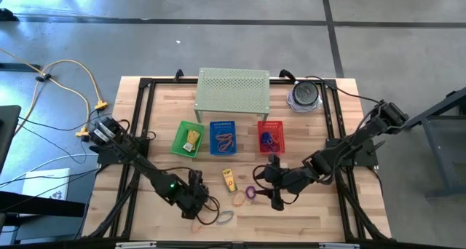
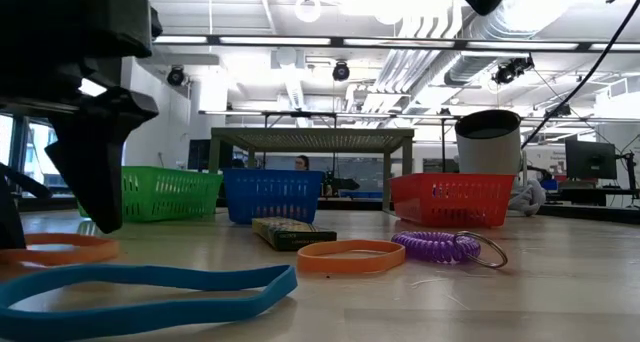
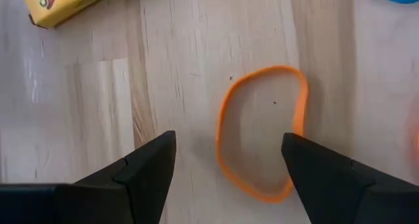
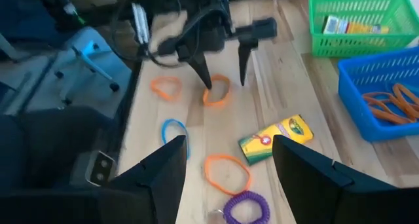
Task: Pick & Place Office Desk Supplies
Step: Put the orange rubber band into the blue bin
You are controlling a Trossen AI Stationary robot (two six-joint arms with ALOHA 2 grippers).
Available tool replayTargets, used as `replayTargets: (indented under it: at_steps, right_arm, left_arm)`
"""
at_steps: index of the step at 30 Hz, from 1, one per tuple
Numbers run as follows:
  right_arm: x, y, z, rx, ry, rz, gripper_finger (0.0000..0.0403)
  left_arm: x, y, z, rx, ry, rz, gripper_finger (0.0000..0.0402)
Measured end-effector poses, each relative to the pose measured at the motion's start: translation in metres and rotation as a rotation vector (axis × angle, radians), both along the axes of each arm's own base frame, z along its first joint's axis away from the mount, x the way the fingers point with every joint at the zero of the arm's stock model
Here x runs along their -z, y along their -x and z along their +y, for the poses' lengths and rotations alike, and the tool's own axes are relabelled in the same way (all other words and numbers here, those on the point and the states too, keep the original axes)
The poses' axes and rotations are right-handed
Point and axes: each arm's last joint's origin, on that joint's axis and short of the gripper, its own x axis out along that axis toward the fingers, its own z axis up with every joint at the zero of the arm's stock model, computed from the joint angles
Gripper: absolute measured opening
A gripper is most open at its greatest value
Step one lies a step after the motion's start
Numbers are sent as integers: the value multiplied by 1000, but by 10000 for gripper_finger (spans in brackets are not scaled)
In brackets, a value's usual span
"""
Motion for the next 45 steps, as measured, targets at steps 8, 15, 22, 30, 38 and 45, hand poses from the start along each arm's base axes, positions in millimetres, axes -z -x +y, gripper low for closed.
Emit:
replayTargets:
  at_steps: [8,15,22,30,38,45]
  right_arm:
    - [20,-8,6,-37,12,68,215]
    - [27,-14,12,-89,-32,64,215]
    - [24,-14,17,-114,-60,36,215]
    - [23,-6,29,-167,-45,27,215]
    - [22,-3,35,-190,-43,19,215]
    - [22,-3,35,-189,-42,19,215]
  left_arm:
    - [5,-7,9,-56,68,58,273]
    - [6,-9,15,-116,116,97,211]
    - [7,-9,15,-128,114,99,101]
    - [7,-8,16,-188,131,94,3]
    - [-6,-12,13,-263,187,58,1]
    - [-31,-12,3,-248,259,-14,1]
